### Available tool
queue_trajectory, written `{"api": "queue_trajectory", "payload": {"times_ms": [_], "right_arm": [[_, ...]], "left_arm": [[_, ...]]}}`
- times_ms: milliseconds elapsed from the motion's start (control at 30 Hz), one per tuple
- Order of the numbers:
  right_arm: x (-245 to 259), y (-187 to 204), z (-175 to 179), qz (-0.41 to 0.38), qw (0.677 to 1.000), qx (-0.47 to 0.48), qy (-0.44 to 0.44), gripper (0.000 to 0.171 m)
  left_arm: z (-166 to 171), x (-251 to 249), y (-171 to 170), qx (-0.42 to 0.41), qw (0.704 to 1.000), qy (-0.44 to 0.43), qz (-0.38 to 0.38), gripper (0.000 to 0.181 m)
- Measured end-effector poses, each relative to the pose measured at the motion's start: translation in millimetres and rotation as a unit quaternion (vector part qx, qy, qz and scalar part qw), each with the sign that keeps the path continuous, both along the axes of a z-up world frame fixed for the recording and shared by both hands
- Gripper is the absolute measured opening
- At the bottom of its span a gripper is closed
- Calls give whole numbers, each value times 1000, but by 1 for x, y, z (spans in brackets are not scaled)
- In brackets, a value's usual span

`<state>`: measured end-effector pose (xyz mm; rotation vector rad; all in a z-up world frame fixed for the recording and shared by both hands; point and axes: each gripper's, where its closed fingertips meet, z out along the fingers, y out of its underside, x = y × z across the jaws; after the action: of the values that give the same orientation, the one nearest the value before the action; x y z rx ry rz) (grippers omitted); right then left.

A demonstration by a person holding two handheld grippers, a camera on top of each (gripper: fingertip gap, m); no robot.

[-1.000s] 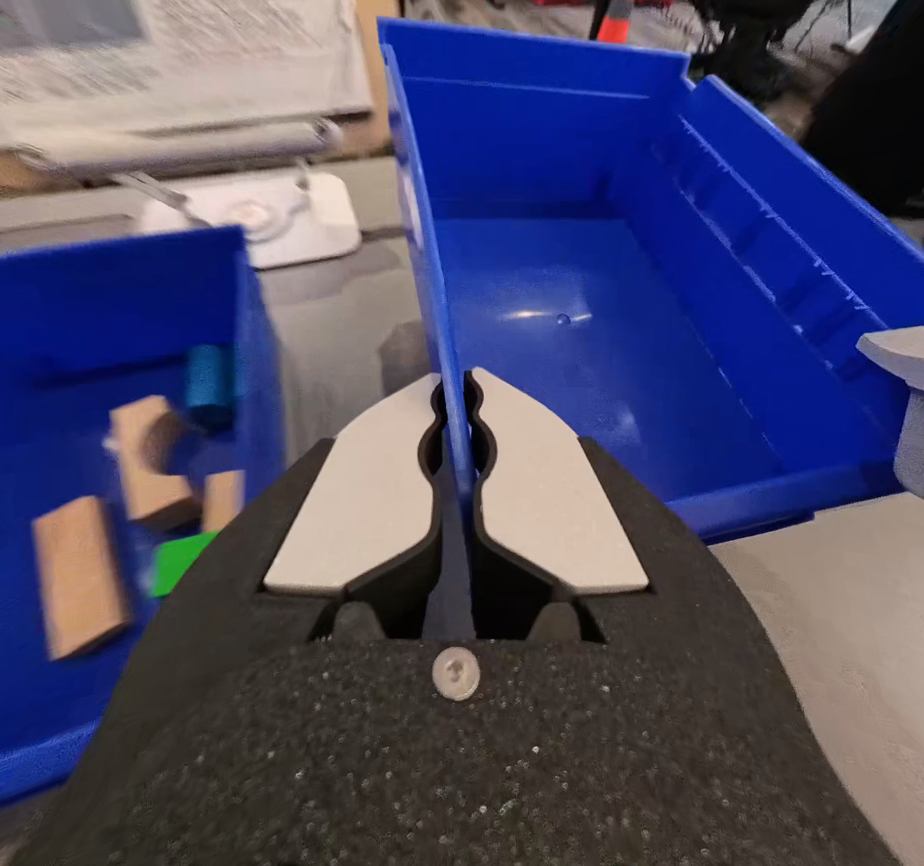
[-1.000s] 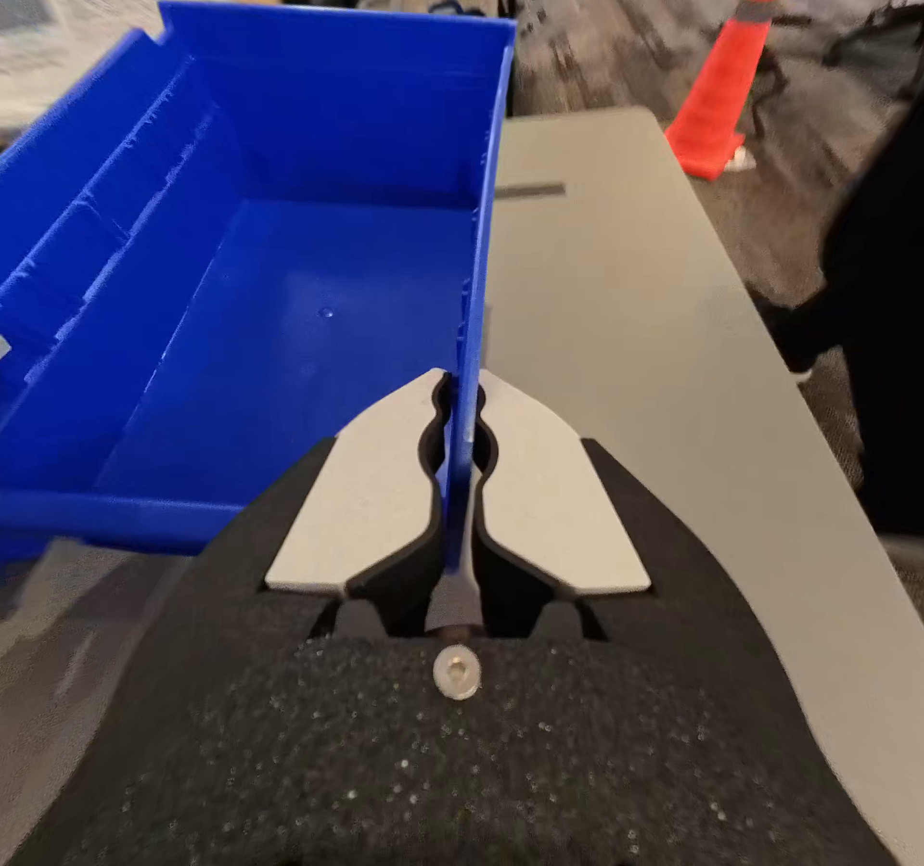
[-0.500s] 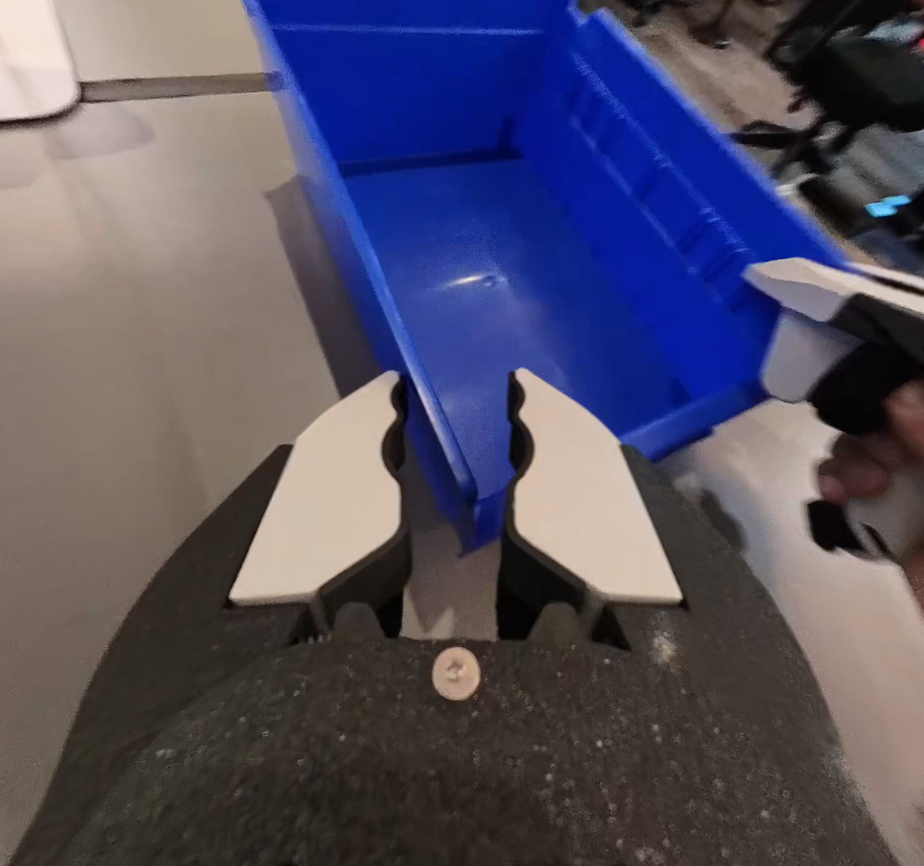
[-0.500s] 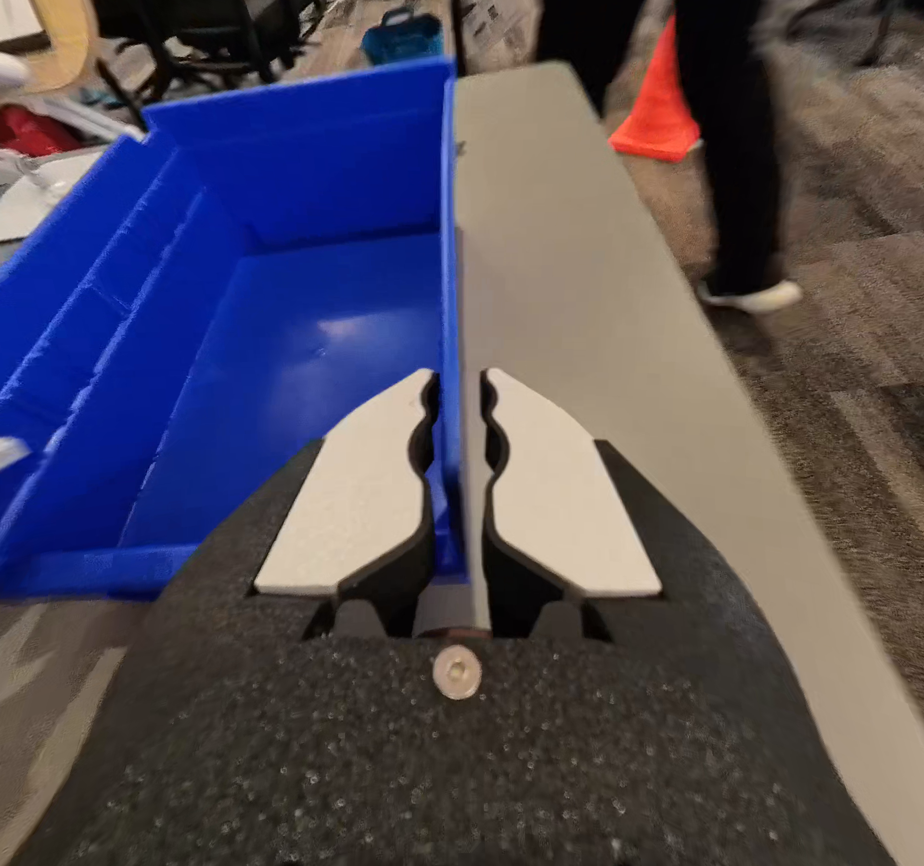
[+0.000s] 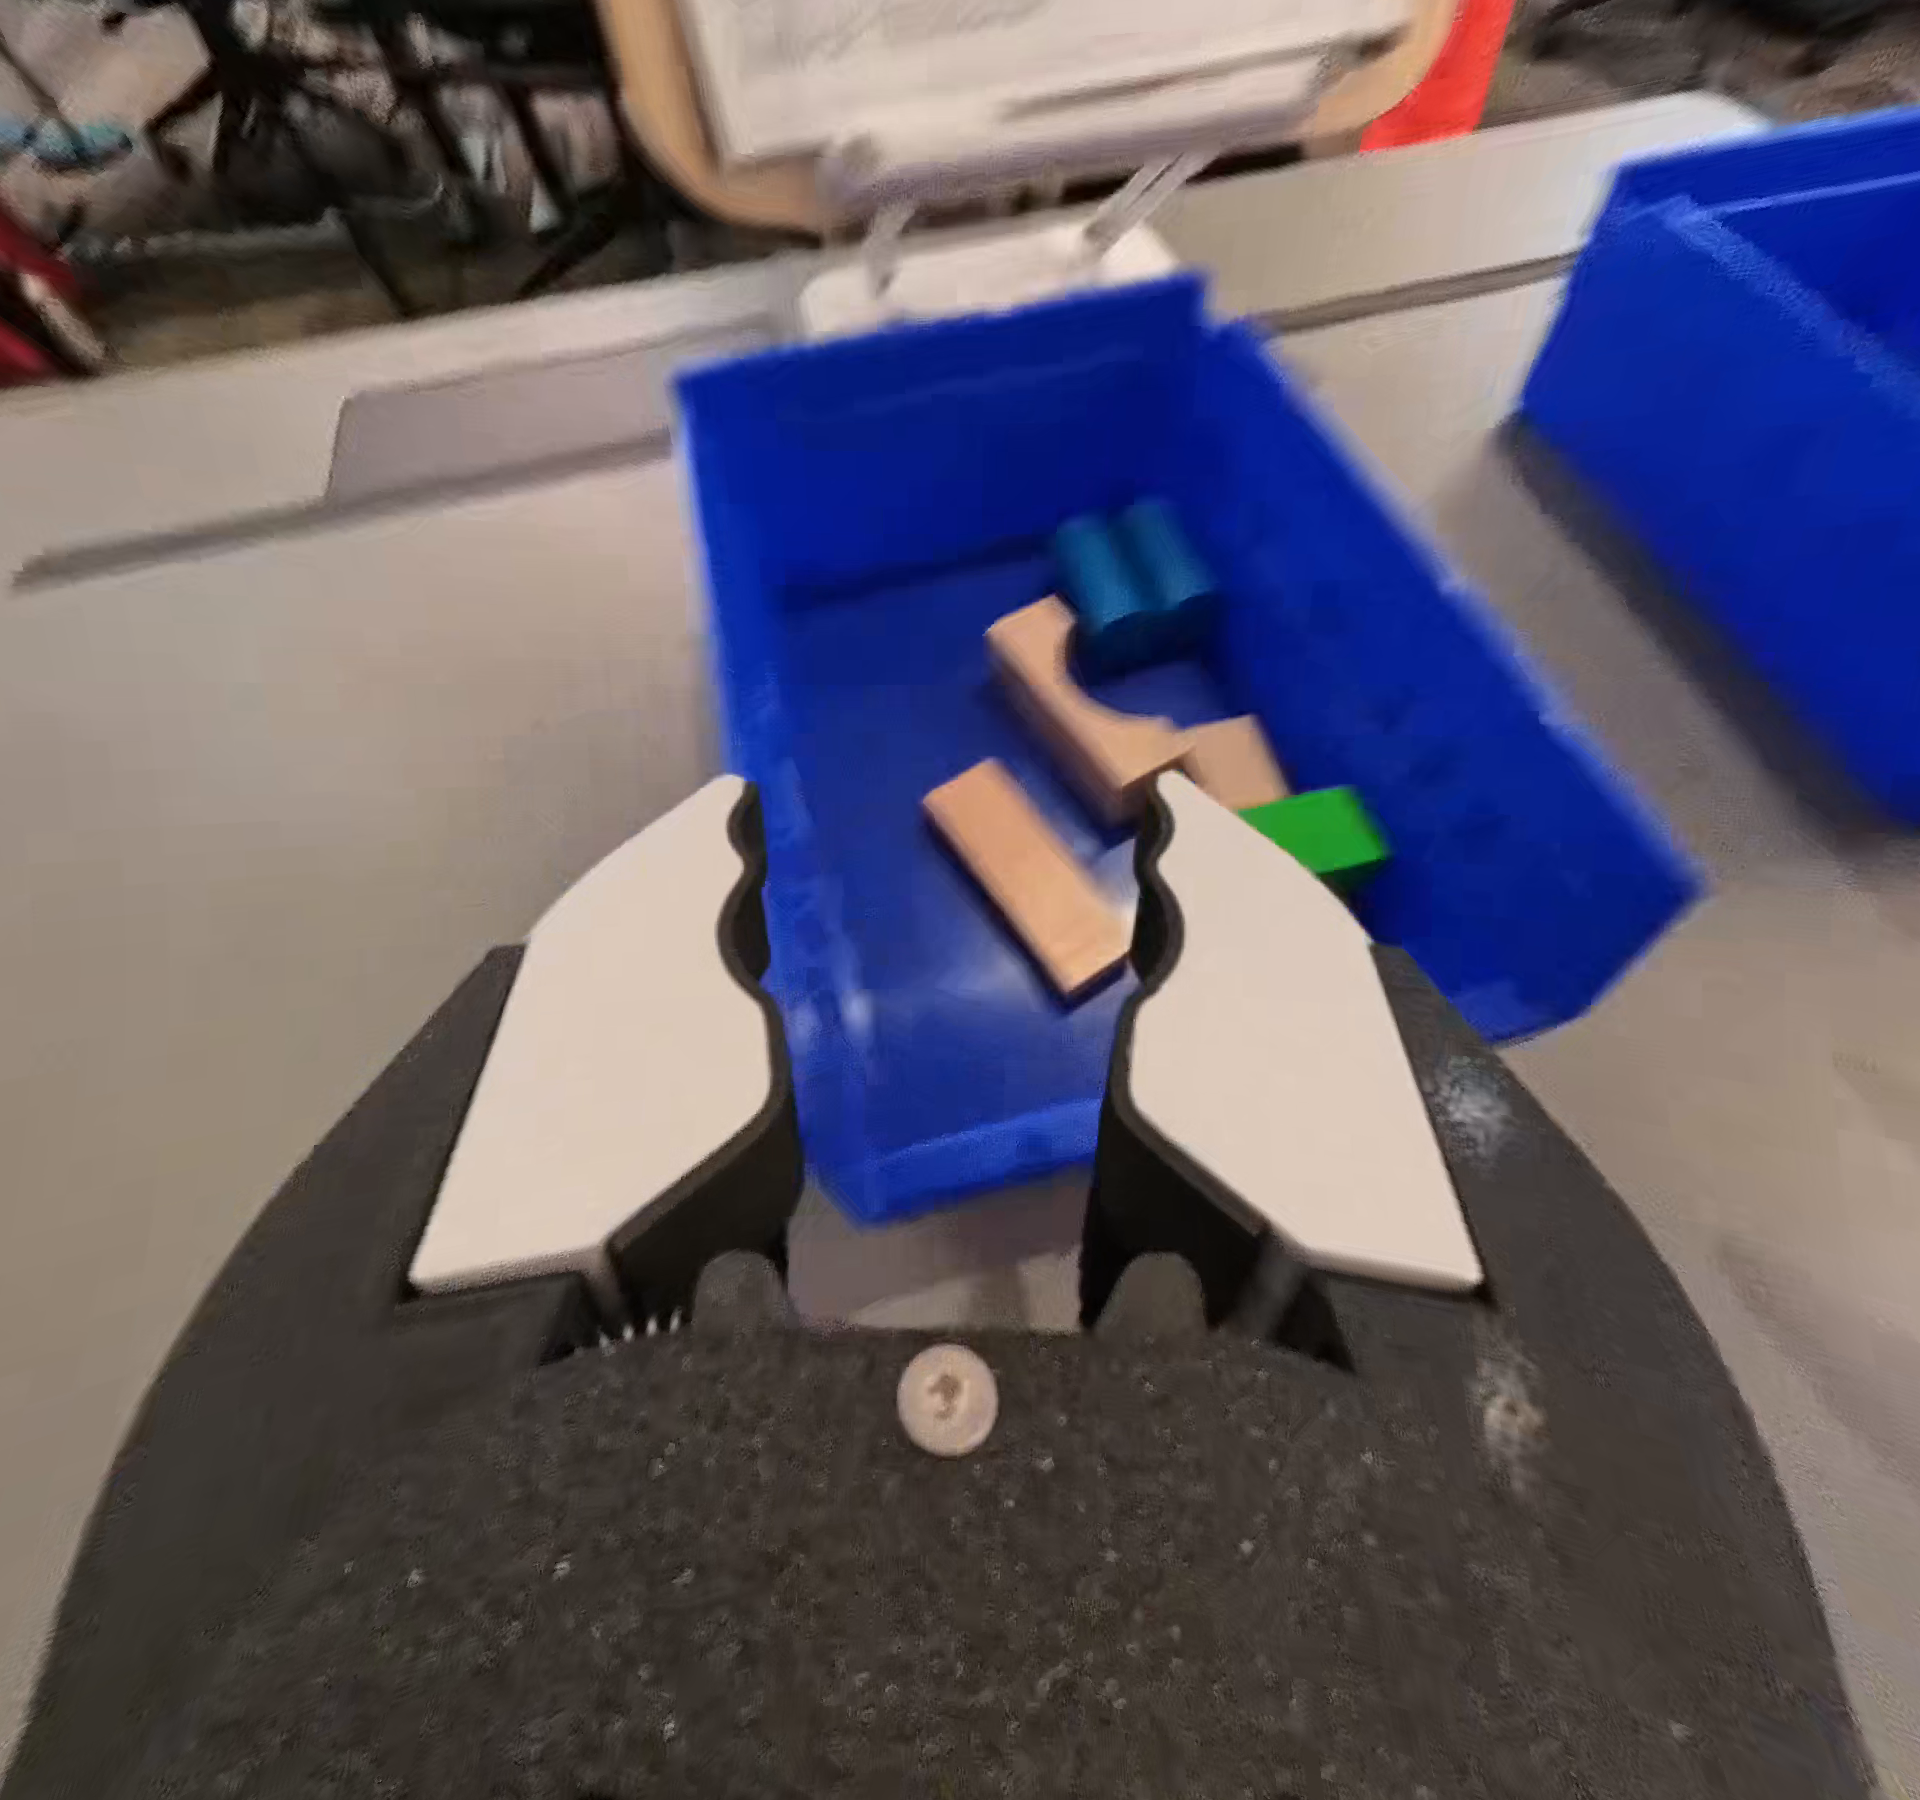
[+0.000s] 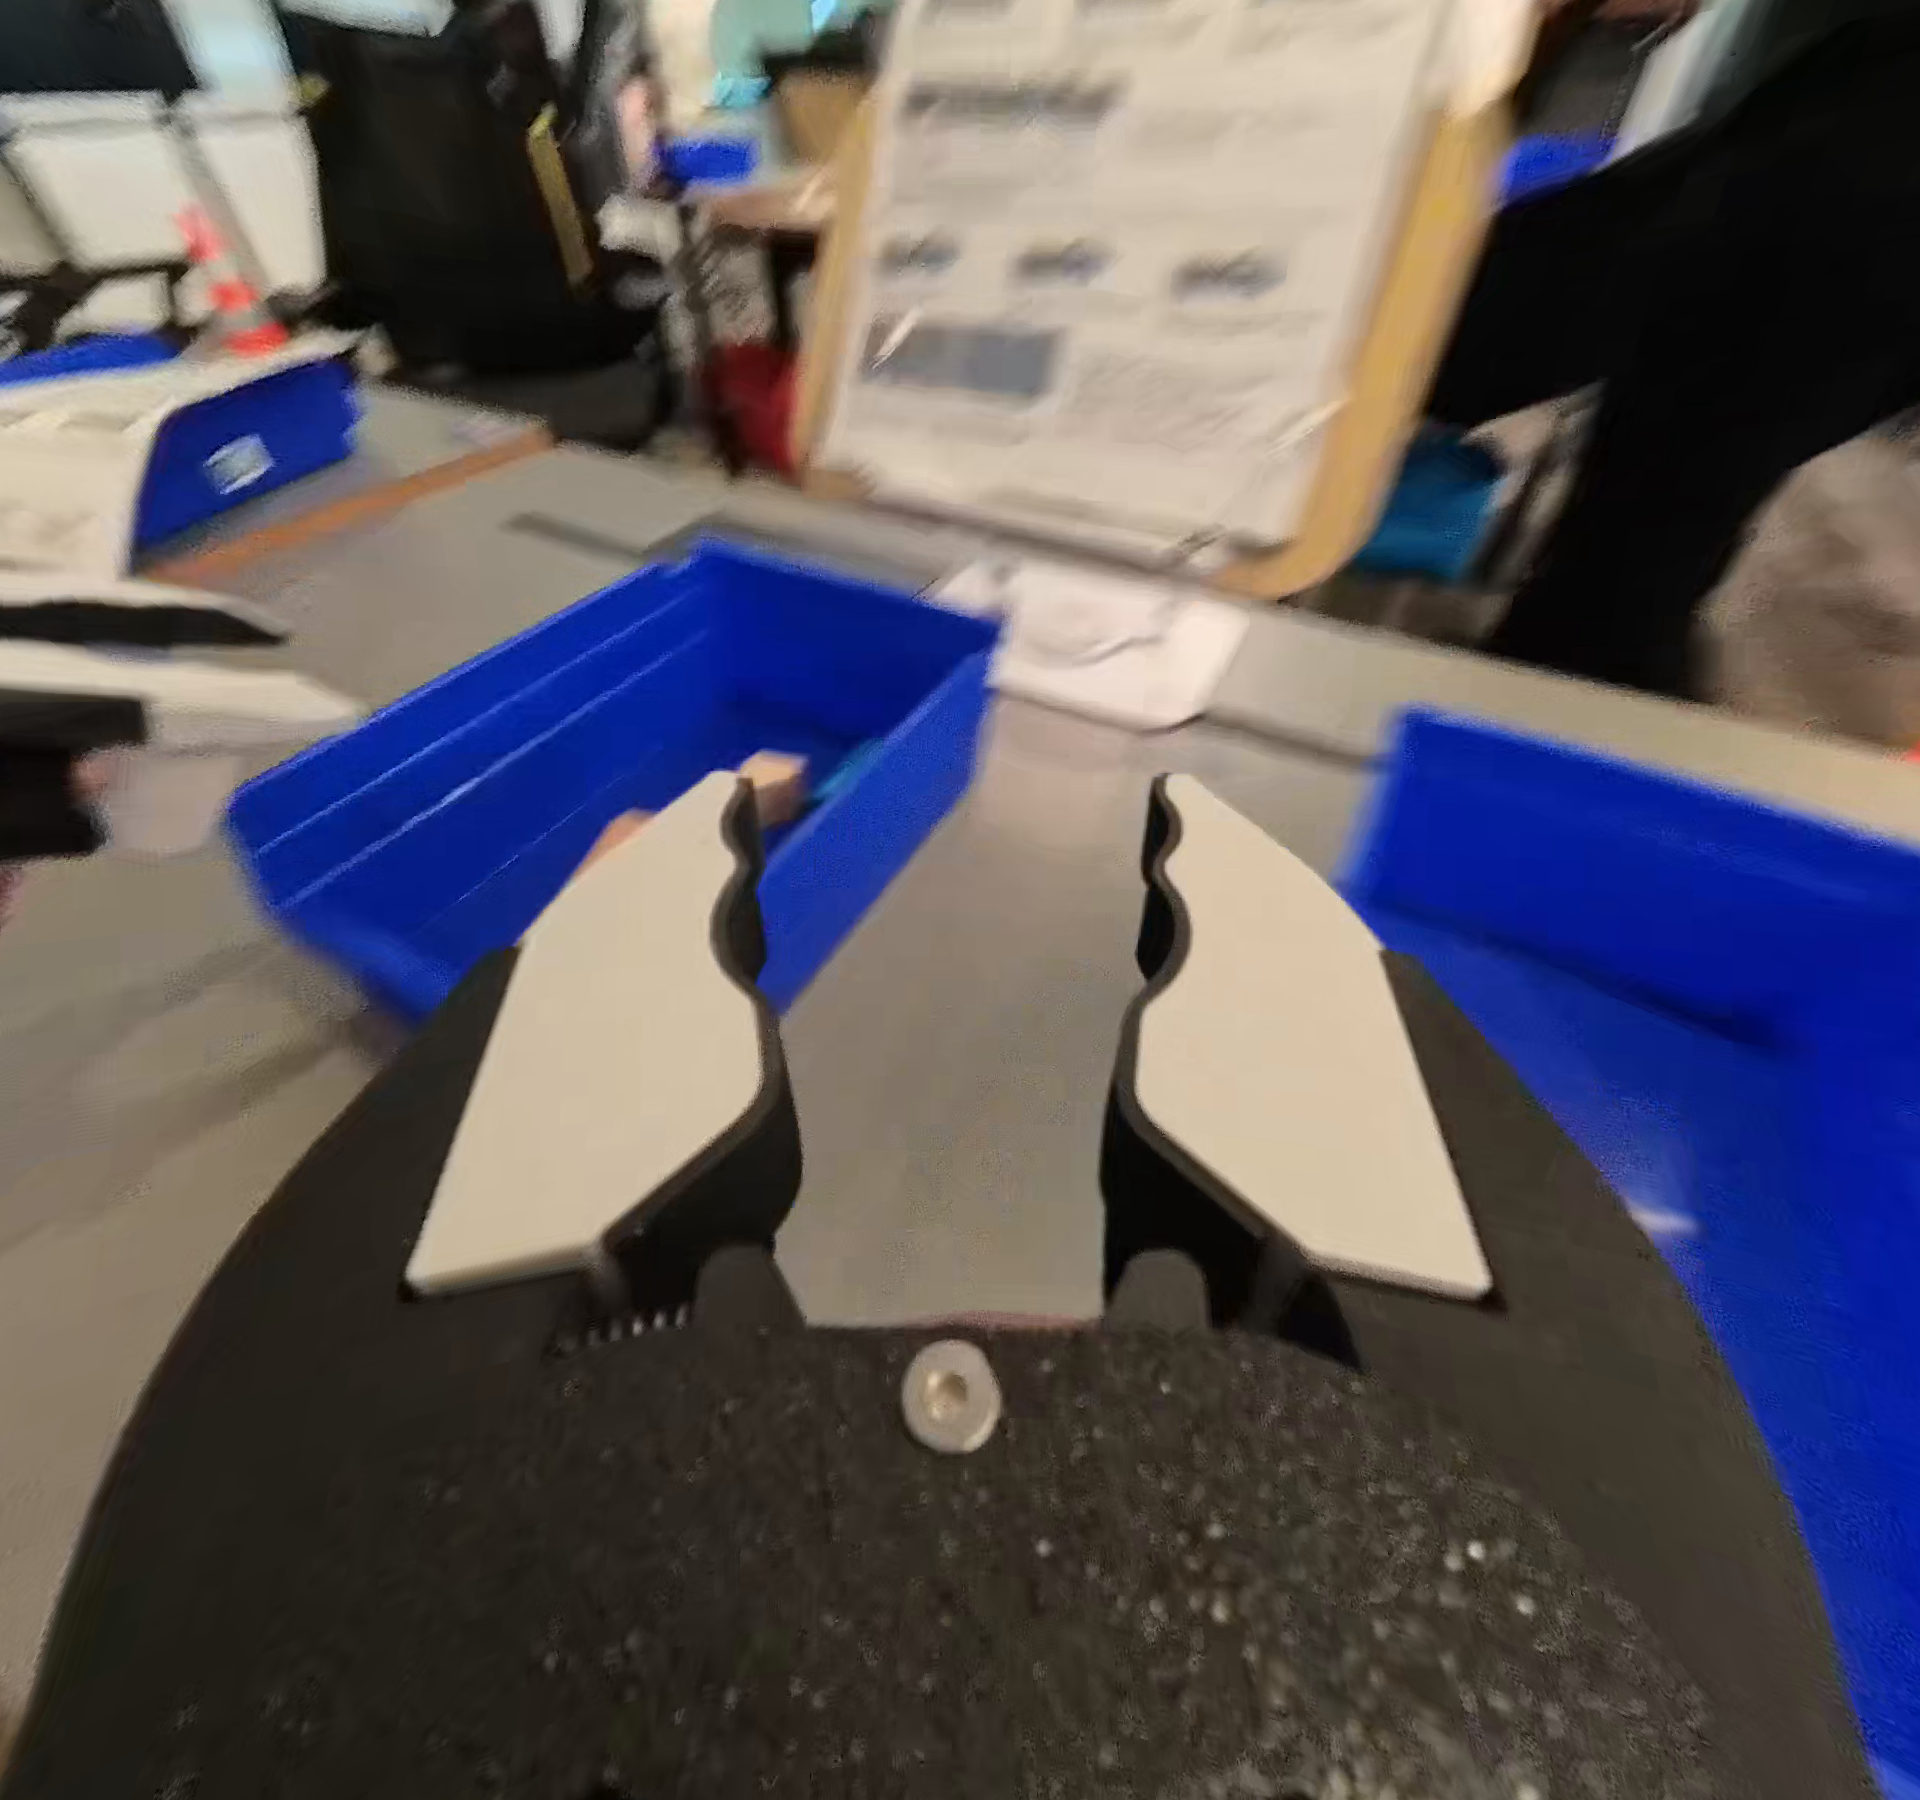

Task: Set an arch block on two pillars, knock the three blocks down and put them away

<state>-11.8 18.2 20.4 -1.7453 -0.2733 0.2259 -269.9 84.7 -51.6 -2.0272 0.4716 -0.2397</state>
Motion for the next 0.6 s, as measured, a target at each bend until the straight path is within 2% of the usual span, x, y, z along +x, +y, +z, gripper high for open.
{"api": "queue_trajectory", "payload": {"times_ms": [33,100,200,233,267,300,367,433,533,600], "right_arm": [[-33,6,-24,23,999,-39,0,72],[-77,15,-75,19,994,-110,9,72],[-98,24,-138,-39,983,-179,27,67],[-102,26,-151,-51,980,-191,39,52],[-112,27,-160,-33,979,-195,44,21],[-111,29,-161,-52,981,-185,33,18],[-114,32,-159,-82,980,-179,-23,13],[-125,36,-150,-116,978,-162,-57,8],[-166,51,-134,-105,987,-124,-16,9],[-202,62,-131,-98,988,-119,-27,8]], "left_arm": [[-17,-14,2,-18,1000,-12,8,68],[-48,-29,6,-45,998,-41,15,68],[-86,-28,11,-77,996,-41,-5,60],[-90,-22,10,-86,994,-63,-17,61],[-88,-19,9,-94,991,-94,-20,42],[-86,-22,10,-96,991,-97,-7,23],[-83,-34,13,-79,996,-29,16,7],[-75,-51,16,-66,997,-8,37,3],[-60,-94,27,-52,996,-28,66,4],[-55,-131,35,-44,995,-16,87,3]]}}
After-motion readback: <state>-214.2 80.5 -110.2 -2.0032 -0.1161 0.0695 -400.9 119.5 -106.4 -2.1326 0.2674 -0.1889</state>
